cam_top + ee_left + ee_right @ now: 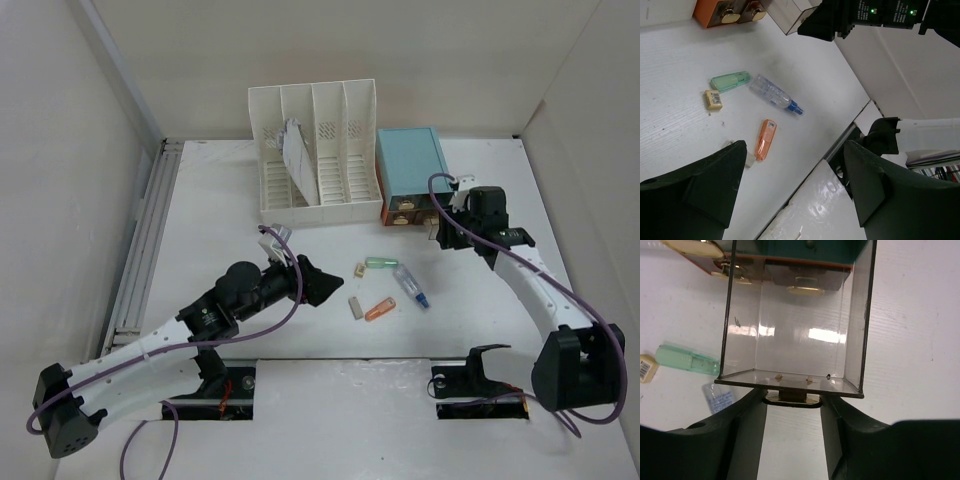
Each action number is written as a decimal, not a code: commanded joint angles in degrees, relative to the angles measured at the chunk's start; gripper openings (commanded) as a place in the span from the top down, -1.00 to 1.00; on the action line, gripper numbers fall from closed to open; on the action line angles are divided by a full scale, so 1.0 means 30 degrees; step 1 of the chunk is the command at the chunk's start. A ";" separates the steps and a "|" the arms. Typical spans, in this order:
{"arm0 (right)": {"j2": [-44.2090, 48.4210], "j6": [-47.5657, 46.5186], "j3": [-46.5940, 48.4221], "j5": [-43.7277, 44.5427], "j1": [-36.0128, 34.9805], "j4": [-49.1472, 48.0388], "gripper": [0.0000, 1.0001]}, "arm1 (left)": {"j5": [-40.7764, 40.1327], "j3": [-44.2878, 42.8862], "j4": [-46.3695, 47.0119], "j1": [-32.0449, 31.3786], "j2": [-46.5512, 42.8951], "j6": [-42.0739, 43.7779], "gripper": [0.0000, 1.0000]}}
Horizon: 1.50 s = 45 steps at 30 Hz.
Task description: Organize the desk
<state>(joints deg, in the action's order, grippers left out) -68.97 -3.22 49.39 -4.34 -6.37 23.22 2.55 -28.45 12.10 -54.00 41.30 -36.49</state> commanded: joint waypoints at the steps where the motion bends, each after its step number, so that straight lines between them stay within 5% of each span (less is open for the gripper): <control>1: 0.1105 -0.0420 0.0674 -0.1982 -0.0044 -0.0944 0.60 | 0.0030 -0.0244 0.0743 -0.0106 -0.0114 0.0093 -0.52; 7: 0.0492 -0.0420 0.0853 -0.2948 -0.0044 -0.0534 0.45 | 0.0030 -0.0420 0.0334 -0.0106 -0.0290 0.0267 -0.52; 11: 0.0490 -0.0420 0.0853 -0.2948 -0.0044 -0.0534 -0.41 | -0.0146 -0.0420 0.0157 -0.0106 -0.0495 0.0269 -0.52; 15: 0.0988 -0.0420 0.1056 -0.3124 -0.0044 -0.0155 -0.79 | -0.0146 -0.0420 -0.0019 -0.0106 -0.0495 0.0445 -0.52; 21: 0.2832 -0.1997 0.2022 -0.5697 -0.0044 0.1569 -0.78 | -0.0146 -0.0596 -0.0019 -0.0106 -0.0495 0.0445 -0.52; 27: 0.2809 -0.5248 0.3313 -0.8544 -0.1709 0.4033 -0.53 | -0.0146 -0.0596 0.0157 -0.0106 -0.0319 0.0445 -0.52; 35: -0.1821 -0.6630 0.4251 -0.4361 -0.6893 0.4829 -0.41 | -0.0146 -0.0772 0.0333 -0.0106 0.0062 0.0445 -0.52; 45: -0.5836 -0.5080 0.5950 0.2287 -0.8363 0.5353 -0.44 | -0.0556 -0.0596 -0.0429 -0.0106 -0.0963 0.0445 -0.52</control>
<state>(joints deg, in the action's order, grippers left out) -85.23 -20.60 64.03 -6.68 -30.28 38.68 1.61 -28.51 9.74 -54.00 39.94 -36.03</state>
